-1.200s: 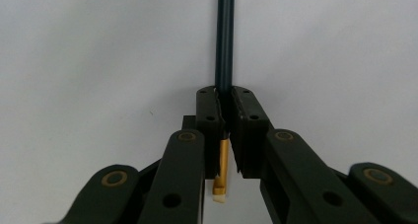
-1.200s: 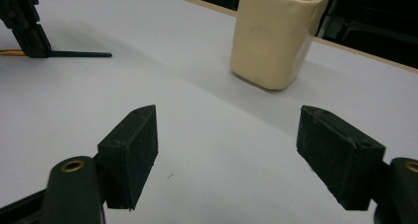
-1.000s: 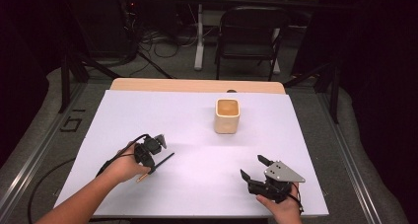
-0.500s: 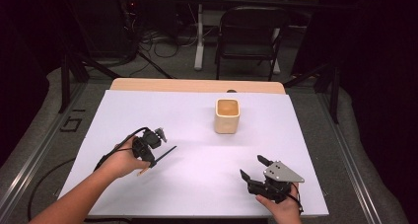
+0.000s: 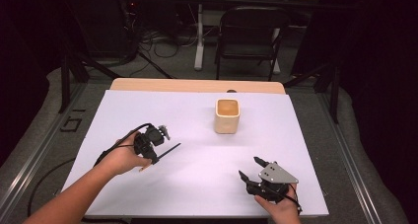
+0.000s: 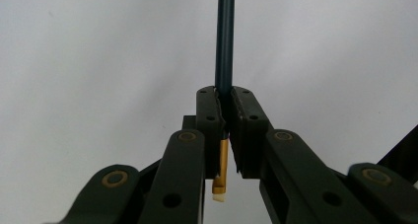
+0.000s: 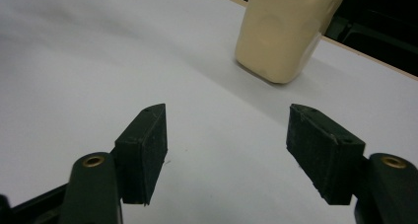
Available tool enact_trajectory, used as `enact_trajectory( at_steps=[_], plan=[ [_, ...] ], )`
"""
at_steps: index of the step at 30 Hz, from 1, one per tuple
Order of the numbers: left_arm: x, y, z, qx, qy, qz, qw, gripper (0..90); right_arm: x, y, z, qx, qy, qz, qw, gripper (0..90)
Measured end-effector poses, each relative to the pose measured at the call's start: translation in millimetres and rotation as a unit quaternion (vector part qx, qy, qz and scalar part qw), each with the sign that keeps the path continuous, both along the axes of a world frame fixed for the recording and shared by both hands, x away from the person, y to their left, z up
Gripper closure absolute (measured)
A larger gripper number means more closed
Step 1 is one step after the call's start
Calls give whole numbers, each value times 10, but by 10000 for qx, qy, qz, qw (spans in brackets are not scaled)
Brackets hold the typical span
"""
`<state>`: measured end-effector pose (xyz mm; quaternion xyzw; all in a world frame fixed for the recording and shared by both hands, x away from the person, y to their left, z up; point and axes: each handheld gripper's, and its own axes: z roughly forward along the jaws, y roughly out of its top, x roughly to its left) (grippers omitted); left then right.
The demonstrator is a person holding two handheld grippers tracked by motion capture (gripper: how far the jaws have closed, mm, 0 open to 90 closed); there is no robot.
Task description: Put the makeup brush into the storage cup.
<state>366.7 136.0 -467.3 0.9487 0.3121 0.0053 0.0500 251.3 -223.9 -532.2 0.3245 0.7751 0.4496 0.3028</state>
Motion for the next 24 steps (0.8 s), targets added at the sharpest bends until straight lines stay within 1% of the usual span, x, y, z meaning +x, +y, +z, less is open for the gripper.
enact_trajectory(
  at_steps=[1, 2, 6, 7, 8, 9, 11, 13, 17, 19, 21, 24],
  plan=[
    [-4, -19, 9, -14, -18, 16, 10000, 835, 4, 4, -6, -18, -9, 3, 10000, 330],
    [2, -32, 21, -9, -16, -40, 10000, 835, 5, 5, -7, -63, 19, 12, 10000, 332],
    [13, -110, 69, -3, -39, -122, 9999, 835, 7, 26, -16, -177, 46, 39, 9998, 332],
    [18, -140, 87, 5, -43, -190, 9998, 835, 9, 33, -20, -201, 35, 25, 9998, 332],
    [15, -167, 98, -6, -34, -207, 9998, 835, 15, 47, -28, -244, 52, 38, 9997, 332],
    [18, -194, 109, 4, -35, -267, 9996, 835, 15, 57, -31, -312, 98, 49, 9995, 332],
    [24, -248, 129, 29, -16, -372, 9993, 835, 23, 80, -44, -405, 120, 79, 9991, 332],
    [36, -297, 144, 8, 17, -440, 9990, 835, 25, 96, -47, -508, 127, 104, 9986, 332],
    [77, -379, 174, -10, 64, -537, 9985, 835, 30, 113, -45, -573, 70, 161, 9982, 338],
    [102, -412, 183, -10, 123, -592, 9982, 835, 27, 119, -45, -623, 45, 143, 9979, 337],
    [124, -446, 191, -15, 185, -627, 9979, 835, 27, 120, -47, -656, 38, 151, 9977, 337],
    [157, -497, 206, 10, 221, -683, 9974, 835, 31, 124, -51, -695, 70, 143, 9975, 338]
  ],
)
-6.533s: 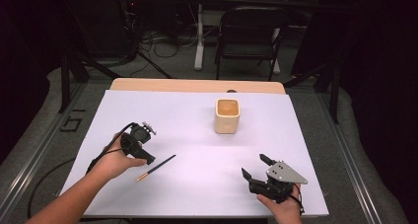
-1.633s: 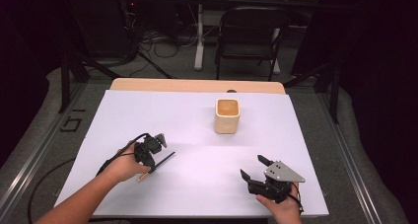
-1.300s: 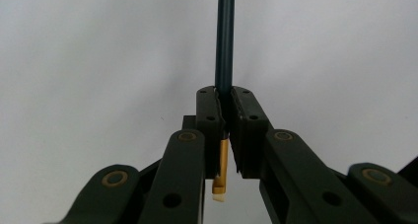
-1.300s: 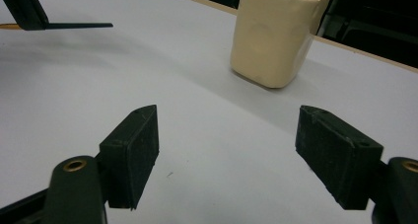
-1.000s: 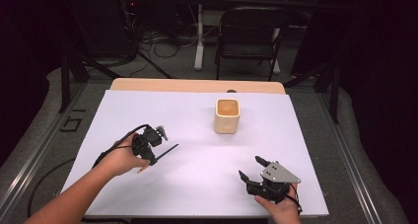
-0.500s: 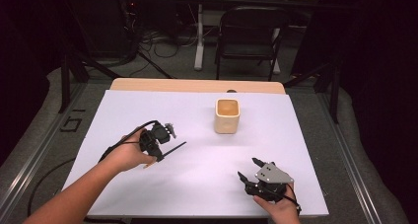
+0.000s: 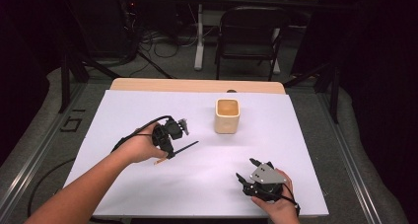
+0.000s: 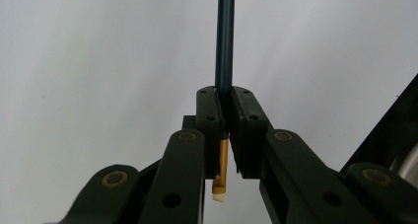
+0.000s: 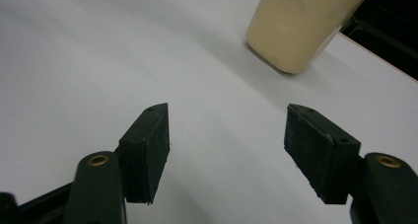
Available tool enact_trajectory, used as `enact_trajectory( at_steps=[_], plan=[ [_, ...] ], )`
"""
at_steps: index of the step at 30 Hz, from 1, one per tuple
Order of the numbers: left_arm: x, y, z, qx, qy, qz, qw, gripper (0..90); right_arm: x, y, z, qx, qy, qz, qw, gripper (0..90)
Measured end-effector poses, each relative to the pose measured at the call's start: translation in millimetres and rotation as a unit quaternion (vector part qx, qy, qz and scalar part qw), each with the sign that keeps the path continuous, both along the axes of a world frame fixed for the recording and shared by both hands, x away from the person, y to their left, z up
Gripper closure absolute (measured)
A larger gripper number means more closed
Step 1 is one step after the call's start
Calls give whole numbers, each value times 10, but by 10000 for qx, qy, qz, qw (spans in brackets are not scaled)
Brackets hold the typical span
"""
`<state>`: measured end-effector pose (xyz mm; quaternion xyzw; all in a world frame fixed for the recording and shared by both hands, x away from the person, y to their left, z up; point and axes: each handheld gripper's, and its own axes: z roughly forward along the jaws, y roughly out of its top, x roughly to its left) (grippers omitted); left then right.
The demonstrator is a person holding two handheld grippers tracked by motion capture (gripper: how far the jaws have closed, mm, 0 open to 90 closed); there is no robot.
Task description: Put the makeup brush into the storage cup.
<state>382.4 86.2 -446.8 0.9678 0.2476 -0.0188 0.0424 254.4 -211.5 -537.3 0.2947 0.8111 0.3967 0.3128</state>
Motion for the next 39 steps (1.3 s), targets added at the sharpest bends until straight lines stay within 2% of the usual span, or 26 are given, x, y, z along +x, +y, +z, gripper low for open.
enact_trajectory(
  at_steps=[2, 5, 9, 10, 14, 15, 23, 29, 32, 34, 35, 38, 39],
  plan=[
    [15, -35, 8, -7, 49, -52, 10000, 835, -1, 2, 5, -84, 97, -2, 9999, 347],
    [26, -88, 22, 8, 89, -127, 9999, 835, 11, 22, -13, -37, 109, 123, 9999, 361],
    [43, -138, 38, 12, 109, -198, 9997, 835, 13, 56, -12, -122, 210, 208, 9995, 364],
    [52, -148, 42, 22, 89, -233, 9997, 835, 20, 66, -16, -113, 159, 220, 9996, 363],
    [69, -180, 56, 27, 88, -255, 9996, 835, 25, 91, 15, -218, 200, 205, 9994, 360],
    [72, -185, 57, 2, 92, -253, 9996, 835, 41, 98, 18, -178, 183, 269, 9993, 359],
    [80, -217, 49, 19, 149, -315, 9994, 835, 119, 159, 115, -424, 70, 366, 9984, 360],
    [78, -244, 55, 43, 158, -371, 9992, 835, 185, 227, 155, -710, -36, 531, 9961, 396],
    [67, -260, 55, 23, 156, -366, 9992, 835, 197, 275, 158, -918, -91, 646, 9936, 414],
    [57, -274, 55, 8, 145, -376, 9992, 835, 194, 326, 168, -1216, -233, 741, 9895, 432],
    [55, -279, 56, 10, 151, -402, 9991, 835, 186, 351, 187, -1408, -276, 790, 9865, 435],
    [43, -295, 58, -10, 142, -399, 9991, 835, 181, 429, 213, -1623, -460, 925, 9813, 439],
    [40, -298, 60, -12, 146, -408, 9991, 835, 178, 451, 232, -1765, -533, 934, 9784, 439]
  ],
)
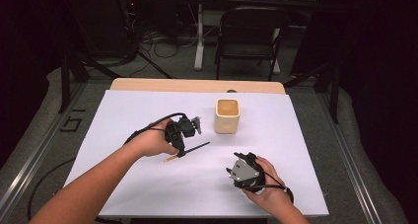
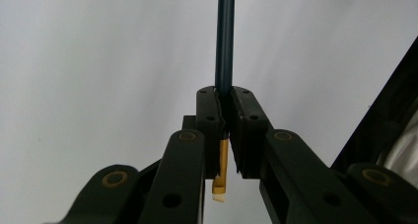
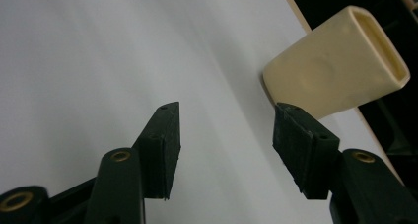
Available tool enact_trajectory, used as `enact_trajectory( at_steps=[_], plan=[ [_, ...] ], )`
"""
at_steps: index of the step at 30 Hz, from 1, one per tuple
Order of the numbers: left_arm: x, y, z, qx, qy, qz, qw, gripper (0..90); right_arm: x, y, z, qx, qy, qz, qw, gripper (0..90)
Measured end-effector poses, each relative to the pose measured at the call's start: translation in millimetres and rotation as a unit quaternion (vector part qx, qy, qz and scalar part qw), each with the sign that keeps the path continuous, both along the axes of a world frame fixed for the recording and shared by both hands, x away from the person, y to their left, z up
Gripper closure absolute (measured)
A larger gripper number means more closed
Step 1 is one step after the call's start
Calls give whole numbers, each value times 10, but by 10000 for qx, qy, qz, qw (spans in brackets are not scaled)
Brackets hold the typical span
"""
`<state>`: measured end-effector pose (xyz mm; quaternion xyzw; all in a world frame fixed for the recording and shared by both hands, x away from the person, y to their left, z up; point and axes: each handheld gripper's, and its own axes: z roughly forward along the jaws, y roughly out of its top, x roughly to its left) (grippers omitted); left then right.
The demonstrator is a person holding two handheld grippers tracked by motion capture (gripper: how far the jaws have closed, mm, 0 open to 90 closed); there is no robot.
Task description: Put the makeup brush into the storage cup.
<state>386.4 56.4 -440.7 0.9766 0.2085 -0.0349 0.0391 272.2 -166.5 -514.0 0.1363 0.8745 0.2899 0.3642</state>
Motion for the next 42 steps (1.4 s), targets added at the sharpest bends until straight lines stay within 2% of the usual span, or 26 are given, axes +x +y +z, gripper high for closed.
enact_trajectory(
  at_steps=[3, 7, 11, 16, 21, 22, 28, 30, 31, 32, 36, 37, 38, 41, 42],
  plan=[
    [-10, -13, 11, 5, -6, -16, 10000, 835, 7, 55, 26, -97, -130, 123, 9998, 438],
    [-17, -29, 29, 22, -22, -60, 10000, 835, 22, 101, 57, -238, -185, 196, 9994, 439],
    [-25, -49, 42, 41, -5, -100, 9999, 835, 28, 127, 79, -350, -279, 143, 9989, 444],
    [-36, -85, 51, 38, -3, -127, 9999, 835, 24, 139, 114, -620, -464, 205, 9968, 490],
    [-57, -138, 51, 42, 29, -188, 9998, 835, 15, 167, 124, -886, -684, 353, 9931, 529],
    [-62, -150, 48, 33, 43, -195, 9998, 835, -1, 180, 108, -811, -642, 286, 9942, 536],
    [-100, -244, 14, 81, 61, -258, 9996, 835, -27, 254, 95, -1059, -790, 464, 9902, 576],
    [-109, -279, 18, 56, 110, -283, 9995, 835, -28, 276, 90, -1156, -864, 564, 9879, 588],
    [-114, -290, 18, 45, 88, -296, 9995, 835, -39, 292, 71, -1126, -894, 534, 9882, 592],
    [-116, -304, 20, 42, 91, -308, 9995, 835, -42, 297, 73, -1197, -877, 546, 9874, 595],
    [-130, -357, 15, 58, 156, -337, 9993, 835, -48, 336, 53, -1332, -1043, 679, 9832, 614],
    [-138, -368, 7, 24, 151, -324, 9994, 835, -50, 345, 59, -1422, -1080, 727, 9812, 617],
    [-140, -381, 4, 26, 152, -330, 9993, 835, -57, 359, 44, -1394, -1133, 713, 9811, 620],
    [-145, -416, -9, 41, 176, -346, 9992, 835, -73, 391, 32, -1541, -1268, 784, 9767, 628],
    [-147, -428, -12, 66, 175, -347, 9992, 835, -68, 403, 18, -1506, -1304, 870, 9761, 630]
  ],
)
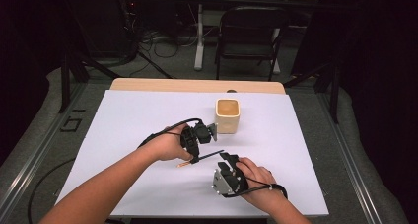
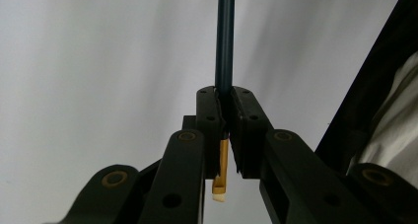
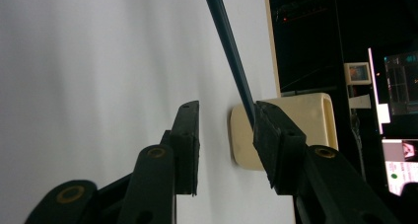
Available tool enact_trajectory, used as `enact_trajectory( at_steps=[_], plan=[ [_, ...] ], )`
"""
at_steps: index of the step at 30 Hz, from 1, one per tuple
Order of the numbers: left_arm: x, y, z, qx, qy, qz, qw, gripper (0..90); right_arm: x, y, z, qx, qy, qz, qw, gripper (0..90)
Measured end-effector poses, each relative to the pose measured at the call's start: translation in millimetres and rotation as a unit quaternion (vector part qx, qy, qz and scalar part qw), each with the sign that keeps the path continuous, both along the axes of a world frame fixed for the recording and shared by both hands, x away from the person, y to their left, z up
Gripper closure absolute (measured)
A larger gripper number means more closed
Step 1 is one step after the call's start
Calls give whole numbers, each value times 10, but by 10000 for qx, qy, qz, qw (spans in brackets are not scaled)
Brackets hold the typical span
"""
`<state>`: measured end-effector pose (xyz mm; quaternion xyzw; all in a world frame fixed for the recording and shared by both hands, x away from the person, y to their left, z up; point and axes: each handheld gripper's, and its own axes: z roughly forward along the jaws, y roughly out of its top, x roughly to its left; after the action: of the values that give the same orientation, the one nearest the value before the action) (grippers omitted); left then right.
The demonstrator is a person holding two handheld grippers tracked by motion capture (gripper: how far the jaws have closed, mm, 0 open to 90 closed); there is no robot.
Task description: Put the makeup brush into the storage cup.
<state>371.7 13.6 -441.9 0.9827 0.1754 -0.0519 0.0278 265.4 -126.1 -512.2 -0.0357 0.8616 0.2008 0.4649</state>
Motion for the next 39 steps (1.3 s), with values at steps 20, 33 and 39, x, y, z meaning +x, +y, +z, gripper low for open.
enact_trajectory(
  at_steps=[20, 33, 39],
  plan=[
    [-45, -181, -73, 78, 142, -143, 9998, 835, -74, 196, -54, -679, -321, 351, 9966, 702],
    [-82, -272, -71, 42, 158, -225, 9996, 835, -106, 256, -83, -888, -453, 415, 9942, 765],
    [-93, -293, -70, 24, 175, -229, 9996, 835, -98, 273, -97, -911, -463, 507, 9935, 790]
  ],
)
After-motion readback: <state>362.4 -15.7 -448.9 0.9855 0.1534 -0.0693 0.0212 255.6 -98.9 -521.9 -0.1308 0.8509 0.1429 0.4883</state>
